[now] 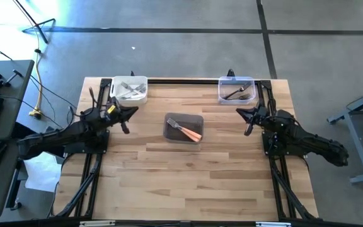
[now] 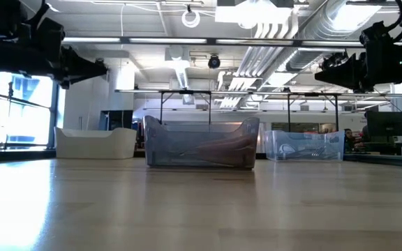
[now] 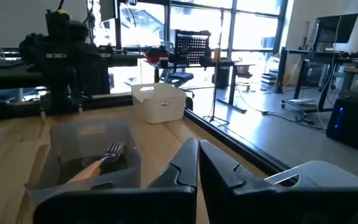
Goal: Sort silverware by color (type)
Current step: Return to Home Position
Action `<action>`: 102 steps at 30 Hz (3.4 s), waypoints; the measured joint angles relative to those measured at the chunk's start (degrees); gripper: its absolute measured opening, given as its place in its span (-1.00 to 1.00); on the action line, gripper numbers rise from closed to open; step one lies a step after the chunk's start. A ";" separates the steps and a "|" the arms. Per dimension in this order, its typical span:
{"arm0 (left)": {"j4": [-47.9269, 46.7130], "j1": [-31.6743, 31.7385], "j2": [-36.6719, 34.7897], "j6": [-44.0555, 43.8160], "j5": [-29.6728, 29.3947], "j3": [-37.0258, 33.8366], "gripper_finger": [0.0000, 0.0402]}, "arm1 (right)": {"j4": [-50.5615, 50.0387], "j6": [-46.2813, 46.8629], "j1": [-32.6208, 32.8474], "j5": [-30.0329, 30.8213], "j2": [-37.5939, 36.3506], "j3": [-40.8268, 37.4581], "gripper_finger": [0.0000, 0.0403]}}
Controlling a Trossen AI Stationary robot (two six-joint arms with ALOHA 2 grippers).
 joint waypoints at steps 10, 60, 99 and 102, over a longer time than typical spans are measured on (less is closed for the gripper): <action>-10.68 -0.04 -11.21 0.75 -2.82 0.02 -1.00 | 0.56 -0.21 0.00 4.15 -0.06 0.00 -1.00; -11.48 -0.11 -7.19 -2.00 -2.62 0.04 -1.00 | 0.81 4.79 0.03 4.44 0.20 -0.04 -1.00; -11.46 -0.13 -7.19 -1.97 -2.62 0.04 -1.00 | 0.80 4.78 0.02 4.46 0.23 -0.04 -1.00; -11.46 -0.13 -7.19 -1.98 -2.62 0.04 -1.00 | 0.81 4.78 0.02 4.46 0.23 -0.04 -1.00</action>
